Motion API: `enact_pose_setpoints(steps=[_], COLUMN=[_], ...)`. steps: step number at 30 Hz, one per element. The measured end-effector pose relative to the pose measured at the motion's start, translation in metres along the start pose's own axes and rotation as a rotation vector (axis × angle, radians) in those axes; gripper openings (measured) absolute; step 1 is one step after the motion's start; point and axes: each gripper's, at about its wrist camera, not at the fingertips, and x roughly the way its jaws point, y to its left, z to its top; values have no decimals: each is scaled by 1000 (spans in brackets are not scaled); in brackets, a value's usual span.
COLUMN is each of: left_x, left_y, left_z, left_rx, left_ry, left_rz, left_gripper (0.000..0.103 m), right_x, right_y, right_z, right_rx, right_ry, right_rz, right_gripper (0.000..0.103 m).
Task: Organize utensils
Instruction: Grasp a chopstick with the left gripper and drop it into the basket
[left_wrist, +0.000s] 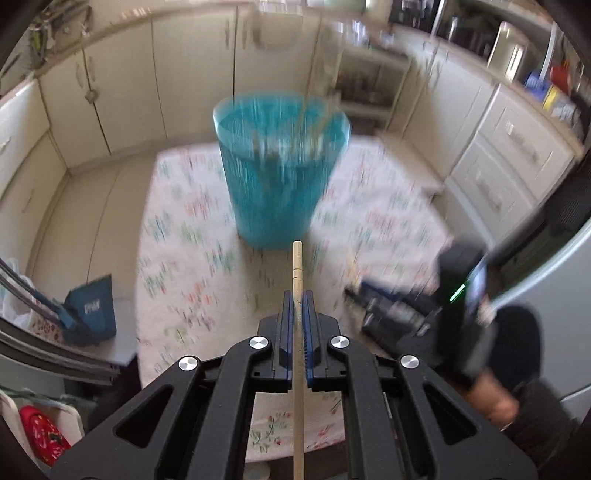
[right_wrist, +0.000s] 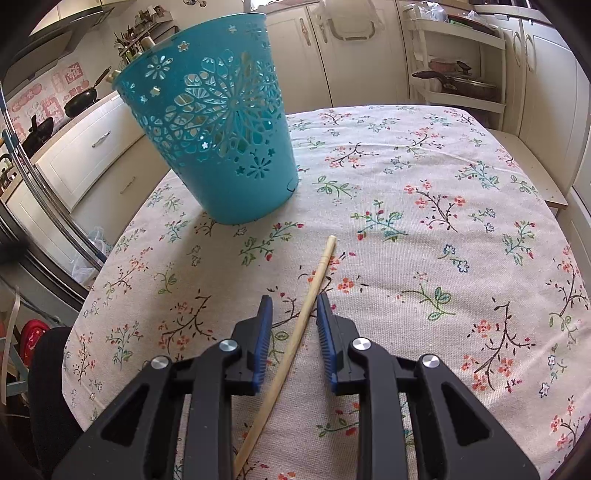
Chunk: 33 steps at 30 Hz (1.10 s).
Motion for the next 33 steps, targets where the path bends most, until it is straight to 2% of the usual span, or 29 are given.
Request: enact_pose_setpoints(steps=[5,8,12,16,23,27,33], left_x=[-58,-75,-77,-44,25,57,77], left_y=[1,-2,-9,-6,12,23,27], left_z=[53,82,118,150,189,196,192], left_rx=[-32,-42,-24,-41,-126,-172,-188], left_ry=[-199,-298,-414,-469,-526,-532,-533], left_rz=[-35,-33,17,64,111,125,148], left_gripper=[5,5,5,5,5,5,5], right_x=[0,0,0,0,1,3,3], right_y=[0,-1,-2,-3,-6,-7,-7], right_z=[0,0,0,1,4,5,4], right_rx=[2,5,9,10,22,25,22], right_ry=[-2,-2,-1,0,3,3,3], right_rz=[1,5,10,17,41,45,47], right_gripper=[25,25,25,27,29,29,30])
